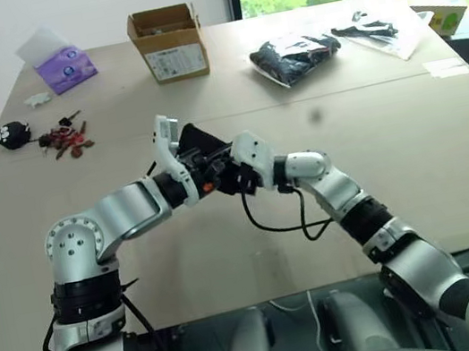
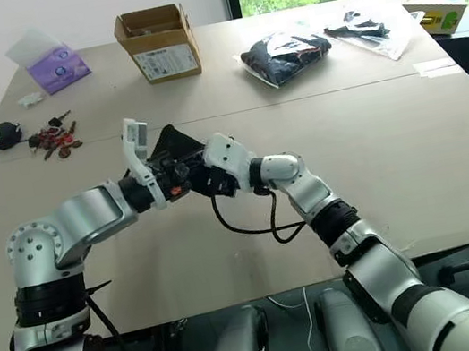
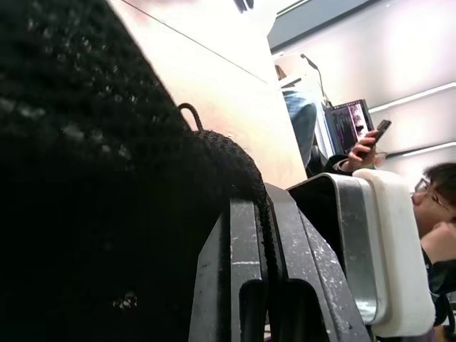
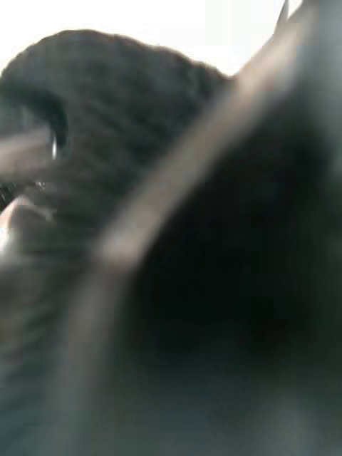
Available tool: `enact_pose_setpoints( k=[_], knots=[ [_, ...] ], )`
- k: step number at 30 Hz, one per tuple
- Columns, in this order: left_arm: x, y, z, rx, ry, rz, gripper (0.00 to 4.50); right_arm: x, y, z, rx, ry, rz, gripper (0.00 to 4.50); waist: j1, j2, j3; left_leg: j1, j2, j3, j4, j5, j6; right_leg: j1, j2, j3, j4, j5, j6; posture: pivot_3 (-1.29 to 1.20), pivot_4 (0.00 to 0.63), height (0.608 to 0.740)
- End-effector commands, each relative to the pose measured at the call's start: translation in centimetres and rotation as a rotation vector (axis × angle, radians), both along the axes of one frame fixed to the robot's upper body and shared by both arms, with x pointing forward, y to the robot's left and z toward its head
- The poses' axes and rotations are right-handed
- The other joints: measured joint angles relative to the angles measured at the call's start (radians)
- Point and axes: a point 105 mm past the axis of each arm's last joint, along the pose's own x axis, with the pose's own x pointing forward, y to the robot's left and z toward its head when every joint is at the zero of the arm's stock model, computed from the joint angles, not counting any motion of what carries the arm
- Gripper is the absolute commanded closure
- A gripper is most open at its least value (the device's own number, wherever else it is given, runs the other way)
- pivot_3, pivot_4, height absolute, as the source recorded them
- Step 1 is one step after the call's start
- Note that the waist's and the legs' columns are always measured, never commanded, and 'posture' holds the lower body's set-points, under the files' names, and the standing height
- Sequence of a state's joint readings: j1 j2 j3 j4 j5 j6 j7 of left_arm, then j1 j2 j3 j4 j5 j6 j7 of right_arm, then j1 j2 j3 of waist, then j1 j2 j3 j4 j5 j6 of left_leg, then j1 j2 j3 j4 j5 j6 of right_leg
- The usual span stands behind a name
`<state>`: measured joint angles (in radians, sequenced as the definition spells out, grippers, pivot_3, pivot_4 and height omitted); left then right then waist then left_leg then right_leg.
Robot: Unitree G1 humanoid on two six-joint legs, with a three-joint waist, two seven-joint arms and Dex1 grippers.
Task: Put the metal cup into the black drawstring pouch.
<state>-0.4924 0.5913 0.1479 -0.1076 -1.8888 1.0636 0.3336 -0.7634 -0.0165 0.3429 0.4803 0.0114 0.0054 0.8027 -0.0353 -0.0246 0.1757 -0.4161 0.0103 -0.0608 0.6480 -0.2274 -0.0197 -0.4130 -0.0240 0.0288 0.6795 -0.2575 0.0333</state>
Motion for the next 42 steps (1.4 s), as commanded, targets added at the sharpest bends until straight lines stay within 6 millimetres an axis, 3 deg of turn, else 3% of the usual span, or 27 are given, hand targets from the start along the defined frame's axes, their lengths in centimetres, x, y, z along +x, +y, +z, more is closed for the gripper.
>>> enact_pose_setpoints(
  k=[1,8,11,15,20,26,32,39,42],
  knots=[
    [-0.1,0.5,0.7,-0.007,-0.056,0.001,4.50,-1.1,-0.5,2.3,-0.025,-0.046,0.059,0.38,0.000,0.000,0.000,0.000,0.000,0.000,0.000,0.000,0.000,0.000,0.000,0.000,0.000,0.000,0.000,0.00,0.150,0.740],
    [0.5,1.8,-0.2,0.026,-0.081,0.038,4.50,-3.4,-3.7,4.8,-0.101,-0.012,0.142,0.18,0.002,0.000,0.000,0.000,0.000,0.000,0.000,0.000,0.000,0.000,0.000,0.000,0.000,0.000,0.000,0.00,0.150,0.740],
    [0.9,2.2,0.4,-0.045,-0.124,0.050,4.50,-4.2,-4.8,5.2,-0.127,0.011,0.134,0.18,0.001,0.000,0.000,0.000,0.000,0.000,0.000,0.000,0.000,0.000,0.000,0.000,0.000,0.000,0.000,0.00,0.150,0.740],
    [1.3,2.9,1.2,-0.089,-0.219,0.071,4.50,-5.0,-6.4,6.3,-0.096,0.046,0.093,0.18,0.001,0.000,0.000,0.000,0.000,0.000,-0.001,0.000,0.000,0.000,0.000,0.000,-0.001,0.000,0.000,0.00,0.150,0.740],
    [1.5,3.5,1.3,-0.172,-0.206,0.032,4.50,-5.4,-8.9,7.3,-0.026,0.125,-0.001,0.18,0.003,0.000,0.000,0.000,0.000,0.001,0.000,-0.001,0.001,0.000,0.000,-0.001,-0.001,0.000,0.000,0.00,0.150,0.740],
    [1.7,4.1,1.8,-0.246,-0.184,-0.020,4.50,-4.5,-11.0,6.2,-0.015,0.148,-0.154,0.18,0.001,0.000,0.000,0.000,0.000,0.001,-0.001,-0.003,0.005,0.000,0.000,-0.001,-0.001,0.000,0.000,0.00,0.150,0.740],
    [1.6,5.5,3.2,-0.363,-0.171,-0.075,4.50,-2.2,-10.7,3.2,-0.026,0.129,-0.284,0.18,-0.006,0.000,0.000,0.000,0.000,0.003,0.000,-0.003,0.005,0.000,0.001,-0.001,0.000,0.000,0.000,0.00,0.150,0.740],
    [0.5,6.4,2.4,-0.252,-0.154,-0.125,4.50,-0.9,-8.1,2.8,-0.034,-0.024,-0.261,0.18,-0.006,0.000,0.000,0.000,0.000,0.003,-0.001,-0.002,0.004,0.000,0.001,-0.001,-0.001,0.000,0.000,0.00,0.150,0.740],
    [0.2,6.9,2.2,-0.237,-0.150,-0.130,4.50,-0.5,-6.4,2.5,0.014,-0.006,-0.228,0.18,-0.006,0.000,0.000,0.000,0.000,0.003,-0.001,-0.002,0.004,0.000,0.001,-0.001,-0.001,0.000,0.000,0.00,0.150,0.740]
  ],
)
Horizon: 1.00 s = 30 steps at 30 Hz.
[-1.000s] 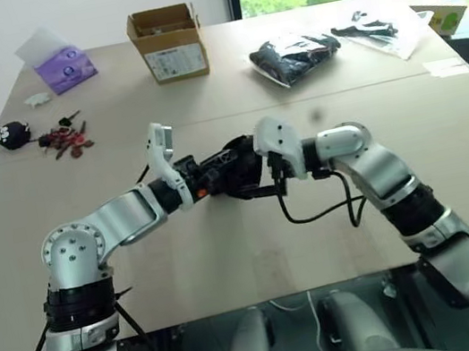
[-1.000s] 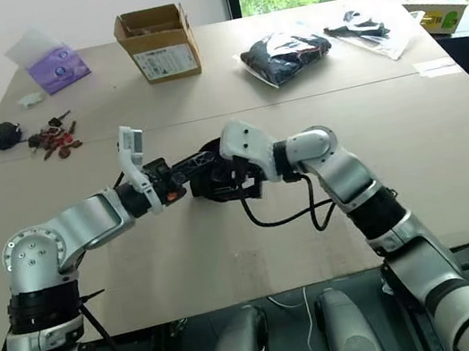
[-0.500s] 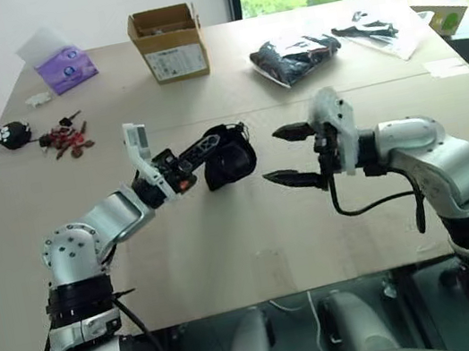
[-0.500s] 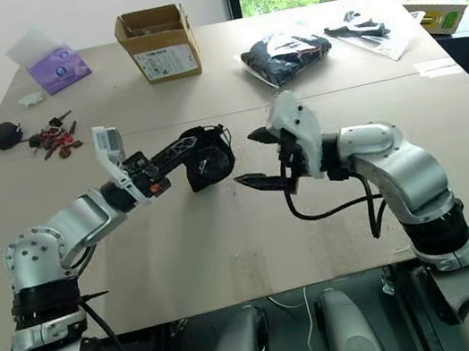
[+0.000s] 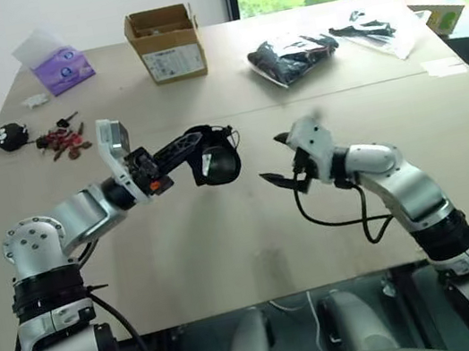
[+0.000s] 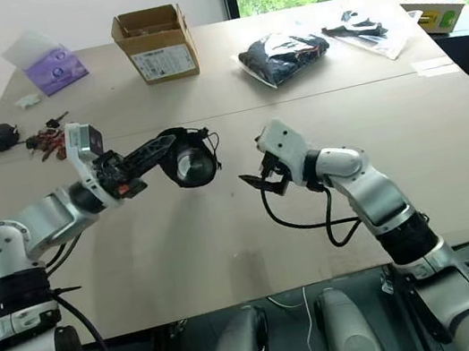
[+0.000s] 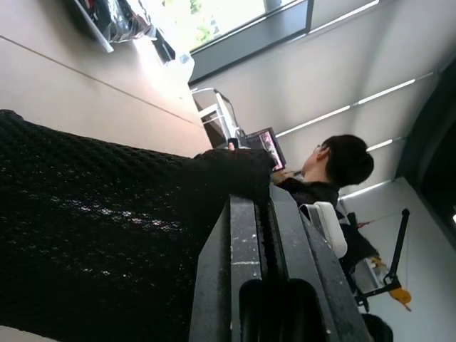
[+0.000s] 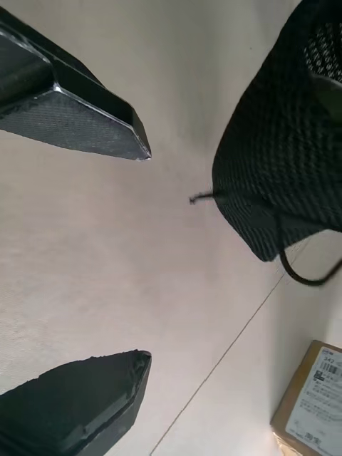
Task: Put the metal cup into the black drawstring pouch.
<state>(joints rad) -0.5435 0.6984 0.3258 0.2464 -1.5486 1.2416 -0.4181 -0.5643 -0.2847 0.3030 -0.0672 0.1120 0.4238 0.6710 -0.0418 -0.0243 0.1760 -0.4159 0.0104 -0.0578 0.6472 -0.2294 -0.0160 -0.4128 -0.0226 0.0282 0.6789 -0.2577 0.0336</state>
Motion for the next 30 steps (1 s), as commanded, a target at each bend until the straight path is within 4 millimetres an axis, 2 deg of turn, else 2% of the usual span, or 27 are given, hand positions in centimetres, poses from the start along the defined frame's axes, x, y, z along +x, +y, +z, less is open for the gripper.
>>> enact_pose_setpoints(
  k=[1,4,6,12,13,14,17,18,19,21,22,23,24,27,30],
  knots=[
    [-0.7,0.5,1.0,0.006,-0.048,-0.019,4.50,0.0,2.2,0.8,0.058,-0.047,0.068,0.18,0.000,0.000,0.000,0.000,0.000,0.000,0.000,0.000,0.000,0.000,0.000,0.000,0.000,0.000,0.000,0.00,0.150,0.740],
    [-1.3,0.7,0.8,0.030,-0.048,-0.023,4.50,-0.3,4.6,0.3,0.164,0.009,0.135,0.18,-0.001,0.000,0.000,0.000,0.000,-0.001,0.000,0.002,-0.003,0.000,0.000,0.000,0.000,0.000,0.000,0.00,0.150,0.740],
    [-1.7,0.9,0.6,0.042,-0.046,-0.022,4.50,-0.4,5.5,0.3,0.203,0.022,0.162,0.18,-0.001,0.000,0.000,0.000,0.001,-0.002,-0.001,0.002,-0.003,0.000,0.000,0.001,0.000,0.000,0.000,0.00,0.150,0.740],
    [-2.5,1.2,0.3,0.068,-0.046,-0.007,4.50,-0.3,6.6,0.4,0.265,0.072,0.203,0.18,0.003,0.000,0.000,0.000,0.000,-0.003,-0.001,0.002,-0.003,0.000,-0.002,0.000,0.000,0.000,0.000,0.00,0.150,0.740],
    [-2.6,1.3,0.3,0.071,-0.046,-0.003,4.50,-0.4,6.8,0.4,0.266,0.075,0.213,0.40,0.003,0.000,0.000,0.000,0.000,-0.003,-0.001,0.002,-0.003,0.000,-0.002,0.000,0.000,0.000,0.000,0.00,0.150,0.740],
    [-2.6,1.3,0.3,0.073,-0.046,-0.001,4.50,-0.4,6.9,0.3,0.268,0.080,0.220,0.40,0.003,0.000,0.000,0.000,0.000,-0.004,-0.001,0.002,-0.003,0.000,-0.002,0.000,0.000,0.000,0.000,0.00,0.150,0.740],
    [-2.9,1.5,0.2,0.078,-0.047,0.005,4.50,-0.2,7.2,0.1,0.261,0.081,0.213,1.61,0.001,0.000,0.000,0.000,0.000,-0.004,-0.001,0.002,-0.003,0.000,-0.002,0.000,0.000,0.000,0.000,0.00,0.150,0.740],
    [-3.1,1.5,0.2,0.080,-0.048,0.005,4.50,0.0,7.2,0.1,0.260,0.077,0.199,2.29,0.000,0.000,0.000,0.000,0.000,-0.004,-0.001,0.002,-0.003,0.000,-0.002,0.000,0.000,0.000,0.000,0.00,0.150,0.740],
    [-3.1,1.5,0.2,0.081,-0.048,0.006,4.50,0.1,7.2,0.1,0.259,0.074,0.189,2.53,-0.001,0.000,0.000,0.000,0.000,-0.003,-0.001,0.002,-0.003,0.000,-0.002,0.000,0.000,0.000,0.000,0.00,0.150,0.740],
    [-3.3,1.5,0.2,0.084,-0.049,0.008,4.50,0.2,7.0,0.1,0.266,0.069,0.181,3.61,0.000,0.000,0.000,0.000,0.000,-0.003,-0.001,0.002,-0.003,0.000,-0.002,0.000,0.000,0.000,0.000,0.00,0.150,0.740],
    [-3.4,1.6,0.2,0.086,-0.049,0.009,4.50,0.3,6.9,0.1,0.266,0.066,0.172,3.81,0.000,0.000,0.000,0.000,0.000,-0.003,-0.001,0.002,-0.003,0.000,-0.002,0.000,0.000,0.000,0.000,0.00,0.150,0.740],
    [-3.4,1.5,0.2,0.087,-0.050,0.009,4.50,0.3,6.7,0.1,0.267,0.063,0.166,4.27,0.000,0.000,0.000,0.000,0.000,-0.003,-0.001,0.002,-0.003,0.000,-0.002,0.000,0.000,0.000,0.000,0.00,0.150,0.740],
    [-3.5,1.5,0.1,0.090,-0.051,0.010,4.50,0.4,6.4,0.1,0.267,0.058,0.155,4.42,0.000,0.000,0.000,0.000,0.000,-0.003,-0.001,0.002,-0.003,0.000,-0.002,0.000,0.000,0.000,0.000,0.00,0.150,0.740],
    [-3.6,1.4,-0.5,0.137,-0.058,0.018,4.50,1.3,4.6,0.1,0.212,-0.007,0.057,4.42,0.001,0.000,0.000,0.000,0.000,-0.003,-0.001,0.002,-0.003,0.000,-0.002,0.000,0.000,0.000,0.000,0.00,0.150,0.740],
    [-3.6,1.2,-1.0,0.187,-0.093,0.033,4.50,2.6,1.5,0.8,0.127,-0.112,-0.094,4.42,0.005,0.001,0.000,0.000,0.000,-0.003,-0.001,0.002,-0.003,0.000,-0.003,0.000,0.000,0.000,0.000,0.00,0.150,0.740]
  ],
)
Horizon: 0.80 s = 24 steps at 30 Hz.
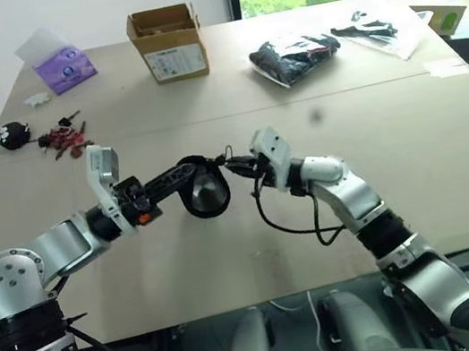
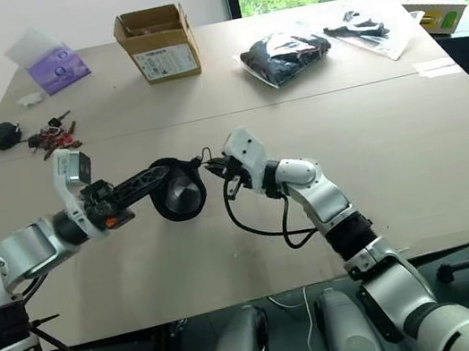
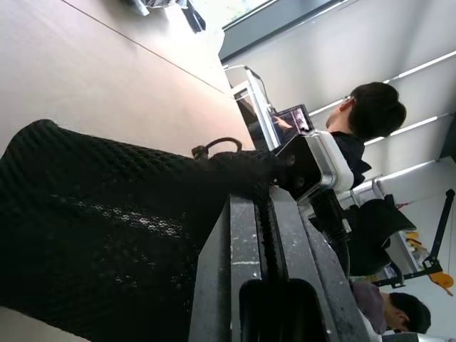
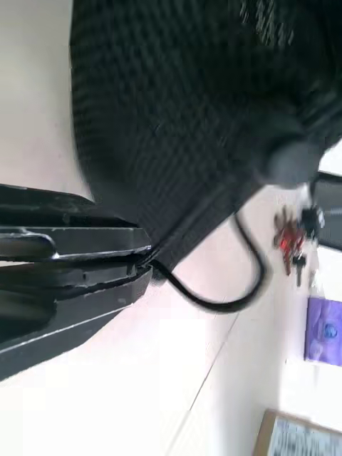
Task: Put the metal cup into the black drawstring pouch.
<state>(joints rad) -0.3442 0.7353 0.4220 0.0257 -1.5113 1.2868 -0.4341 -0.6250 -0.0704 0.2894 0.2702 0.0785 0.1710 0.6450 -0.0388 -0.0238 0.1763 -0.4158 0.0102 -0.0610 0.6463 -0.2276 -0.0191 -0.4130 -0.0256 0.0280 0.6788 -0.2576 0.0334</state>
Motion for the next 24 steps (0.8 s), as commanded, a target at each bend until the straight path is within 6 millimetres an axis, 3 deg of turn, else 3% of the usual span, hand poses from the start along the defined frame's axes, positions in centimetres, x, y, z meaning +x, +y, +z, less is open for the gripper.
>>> enact_pose_setpoints(
  k=[1,4,5,10,14,18,24],
  knots=[
    [-0.2,-0.1,0.8,0.053,-0.090,0.010,4.50,1.4,-3.5,2.6,-0.040,-0.150,-0.169,4.42,0.003,0.000,0.000,0.000,0.000,0.000,0.000,0.000,0.000,0.000,0.000,0.000,0.000,0.000,0.000,0.00,0.150,0.740],
    [-0.8,-1.1,1.1,0.034,-0.123,-0.046,4.50,1.8,-7.1,5.5,-0.113,-0.287,-0.291,4.42,0.002,0.000,0.000,0.000,-0.001,0.000,0.000,0.000,0.000,0.000,0.000,0.000,0.000,0.000,0.000,0.00,0.150,0.740],
    [-1.0,-1.6,1.2,0.048,-0.143,-0.069,3.91,1.7,-7.9,6.8,-0.129,-0.334,-0.314,4.50,0.002,0.001,0.001,0.000,-0.001,0.000,-0.001,0.000,0.000,0.000,0.000,0.000,0.000,0.000,0.000,0.00,0.150,0.740],
    [-1.0,-4.1,2.2,0.151,-0.308,-0.119,1.92,0.0,-9.2,12.4,-0.143,-0.485,-0.328,4.50,-0.001,0.002,0.001,0.001,0.000,0.002,-0.003,0.000,0.000,0.000,0.000,0.001,0.000,0.000,0.000,0.00,0.150,0.740],
    [0.2,-5.5,3.7,0.216,-0.462,-0.099,1.92,-1.0,-9.2,14.4,-0.180,-0.548,-0.310,4.50,0.001,0.001,0.001,0.001,0.000,0.004,-0.003,-0.001,0.002,0.000,0.001,0.000,0.000,0.000,0.000,0.00,0.150,0.740],
    [2.7,-8.5,6.9,0.279,-0.667,-0.059,1.92,-2.9,-8.2,16.3,-0.213,-0.616,-0.240,4.50,0.013,0.001,0.001,-0.001,-0.001,0.005,-0.001,-0.002,0.003,0.000,0.001,-0.001,-0.001,0.000,0.000,0.00,0.150,0.740],
    [4.3,-11.6,7.4,0.311,-0.780,-0.102,1.92,-4.0,-7.0,16.9,-0.230,-0.642,-0.192,4.50,0.018,0.001,0.001,0.000,-0.001,0.007,-0.001,-0.002,0.003,0.000,0.001,0.000,-0.001,0.000,0.000,0.00,0.150,0.740]
  ],
)
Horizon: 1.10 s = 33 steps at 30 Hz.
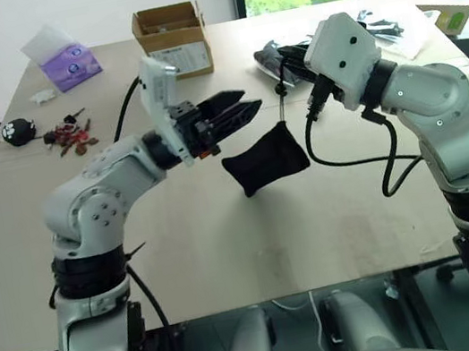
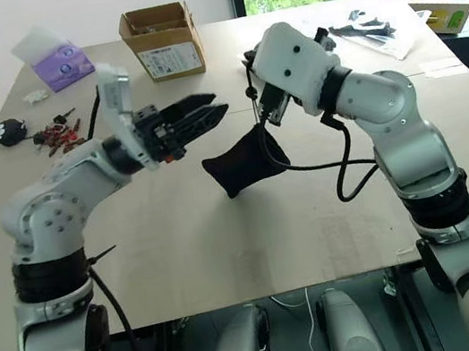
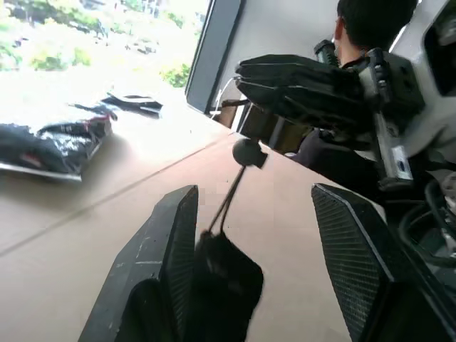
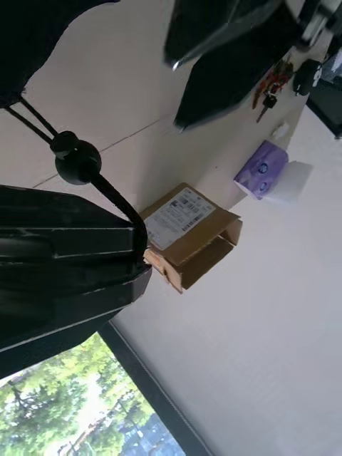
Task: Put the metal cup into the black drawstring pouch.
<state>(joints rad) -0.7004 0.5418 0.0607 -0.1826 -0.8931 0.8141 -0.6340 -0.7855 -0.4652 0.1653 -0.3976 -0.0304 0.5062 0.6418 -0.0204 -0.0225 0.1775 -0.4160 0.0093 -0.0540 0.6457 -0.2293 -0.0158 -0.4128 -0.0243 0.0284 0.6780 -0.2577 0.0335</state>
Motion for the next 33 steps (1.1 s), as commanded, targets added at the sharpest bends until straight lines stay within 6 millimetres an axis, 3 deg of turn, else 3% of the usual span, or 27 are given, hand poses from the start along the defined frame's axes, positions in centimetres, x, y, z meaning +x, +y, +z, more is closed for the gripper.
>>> enact_pose_setpoints(
  k=[1,9,12,16,20,23,27,30,33],
  knots=[
    [0.8,-1.4,0.0,0.036,-0.069,-0.019,1.92,-1.3,0.9,1.3,-0.005,-0.050,0.038,4.50,0.000,0.000,0.000,0.000,0.000,0.000,0.000,0.000,0.000,0.000,0.000,0.000,0.000,0.000,0.000,0.00,0.150,0.740],
    [1.3,-4.0,1.2,0.008,-0.140,-0.108,1.92,-1.8,1.5,1.8,-0.011,-0.064,0.046,4.50,0.003,0.000,0.000,-0.001,0.000,0.000,0.001,0.000,0.000,0.000,0.001,0.000,0.000,0.000,0.000,0.00,0.150,0.740],
    [0.8,-4.8,1.4,0.002,-0.152,-0.162,2.68,-1.8,1.5,1.7,-0.010,-0.061,0.038,4.50,0.001,0.000,0.000,-0.001,0.000,0.000,0.001,0.000,0.000,0.000,0.000,0.000,0.000,0.000,0.000,0.00,0.150,0.740],
    [0.5,-5.2,1.3,0.004,-0.148,-0.196,4.37,-1.9,1.4,1.7,-0.011,-0.061,0.027,4.50,0.001,0.000,0.000,-0.001,0.000,-0.001,0.001,0.000,0.000,0.000,0.001,0.000,0.000,0.000,0.000,0.00,0.150,0.740],
    [0.8,-5.3,0.4,0.024,-0.119,-0.193,4.36,-1.4,0.3,2.6,0.058,-0.058,-0.029,4.50,0.002,0.000,0.000,-0.001,0.000,-0.001,0.001,0.000,0.000,0.000,0.001,-0.001,0.000,0.000,0.000,0.00,0.150,0.740],
    [1.4,-5.1,-1.7,0.083,-0.063,-0.167,4.36,0.6,-3.0,4.0,0.175,-0.062,-0.181,4.50,0.003,0.000,0.000,-0.001,0.000,-0.001,0.002,0.000,0.000,0.000,0.001,-0.001,0.001,0.000,0.000,0.00,0.150,0.740],
    [2.2,-4.6,-4.5,0.149,0.007,-0.123,4.36,4.5,-11.3,4.3,0.292,-0.052,-0.506,4.50,0.007,0.000,0.000,-0.001,0.000,-0.001,0.002,0.000,0.000,0.000,0.000,0.000,0.001,0.000,0.000,0.00,0.150,0.740],
    [2.7,-4.3,-6.0,0.179,0.050,-0.088,4.36,6.3,-16.1,2.1,0.271,0.002,-0.654,4.50,0.008,0.000,0.000,-0.001,0.000,0.000,0.002,0.000,0.001,0.001,0.000,-0.001,0.000,0.000,0.000,0.00,0.150,0.740],
    [3.1,-4.8,-6.4,0.187,0.056,-0.079,4.36,6.9,-16.9,-0.7,0.238,0.081,-0.635,4.50,0.002,0.002,0.001,-0.001,0.000,0.001,0.001,0.000,0.001,0.000,0.000,0.001,0.000,0.000,0.000,0.00,0.150,0.740]
  ],
)
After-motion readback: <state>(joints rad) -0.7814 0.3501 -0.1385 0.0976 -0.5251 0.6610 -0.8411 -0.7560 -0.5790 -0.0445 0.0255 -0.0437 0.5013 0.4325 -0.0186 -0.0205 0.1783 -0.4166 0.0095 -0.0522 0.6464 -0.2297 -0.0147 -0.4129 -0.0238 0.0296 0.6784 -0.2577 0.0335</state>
